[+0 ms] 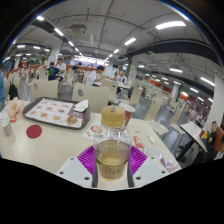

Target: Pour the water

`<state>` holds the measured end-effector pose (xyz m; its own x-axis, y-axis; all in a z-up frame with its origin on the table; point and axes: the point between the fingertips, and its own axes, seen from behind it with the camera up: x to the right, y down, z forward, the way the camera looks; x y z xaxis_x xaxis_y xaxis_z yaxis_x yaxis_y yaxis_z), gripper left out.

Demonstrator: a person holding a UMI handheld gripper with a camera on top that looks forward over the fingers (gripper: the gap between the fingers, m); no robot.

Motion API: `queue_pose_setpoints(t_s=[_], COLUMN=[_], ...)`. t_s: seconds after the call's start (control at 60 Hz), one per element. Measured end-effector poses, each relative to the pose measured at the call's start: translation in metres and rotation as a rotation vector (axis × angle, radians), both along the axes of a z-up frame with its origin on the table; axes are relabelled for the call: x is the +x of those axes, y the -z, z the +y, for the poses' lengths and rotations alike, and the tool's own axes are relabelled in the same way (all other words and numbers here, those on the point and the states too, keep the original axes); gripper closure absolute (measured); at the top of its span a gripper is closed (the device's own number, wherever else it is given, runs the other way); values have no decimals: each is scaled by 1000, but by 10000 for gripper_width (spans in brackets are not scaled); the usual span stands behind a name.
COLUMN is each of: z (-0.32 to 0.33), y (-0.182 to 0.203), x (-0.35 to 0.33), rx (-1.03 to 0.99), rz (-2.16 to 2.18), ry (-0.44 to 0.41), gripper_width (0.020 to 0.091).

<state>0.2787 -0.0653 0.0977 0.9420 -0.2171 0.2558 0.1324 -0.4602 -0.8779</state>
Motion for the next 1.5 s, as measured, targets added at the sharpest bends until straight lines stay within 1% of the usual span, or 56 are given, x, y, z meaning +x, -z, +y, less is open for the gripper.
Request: queue_pose_setpoints(t_s=[0.033, 0.167, 0.3, 0.367, 0.433, 0.533, 0.633, 0.767, 0.9, 0.983, 1.067, 1.133, 1.333, 1.433, 1.5], z=[8, 40, 78, 96, 108, 124, 126, 125, 125, 123, 123, 121, 115, 122, 129], y=[-14, -76, -123, -132, -134, -118, -104, -67, -48, -43, -49, -58, -87, -101, -95], x=[-3, -57, -145, -195, -244, -310, -363, -402, -416, -419, -420, -417, -401, -380, -368], rx=[7, 23, 25, 15, 2, -19, -26, -70, -102, -121, -105, -82, -28, 21, 26], rz=[-47, -317, -659, -841, -1000, -1227, -1489, -1710, -1822, -1803, -1737, -1593, -787, -494, -303], ry=[-2, -29, -119, -173, -241, -336, -436, -555, -611, -629, -629, -614, -542, -463, -418], gripper_width=[707, 708, 708, 707, 709, 708, 704, 705, 706, 704, 706, 706, 706, 706, 706])
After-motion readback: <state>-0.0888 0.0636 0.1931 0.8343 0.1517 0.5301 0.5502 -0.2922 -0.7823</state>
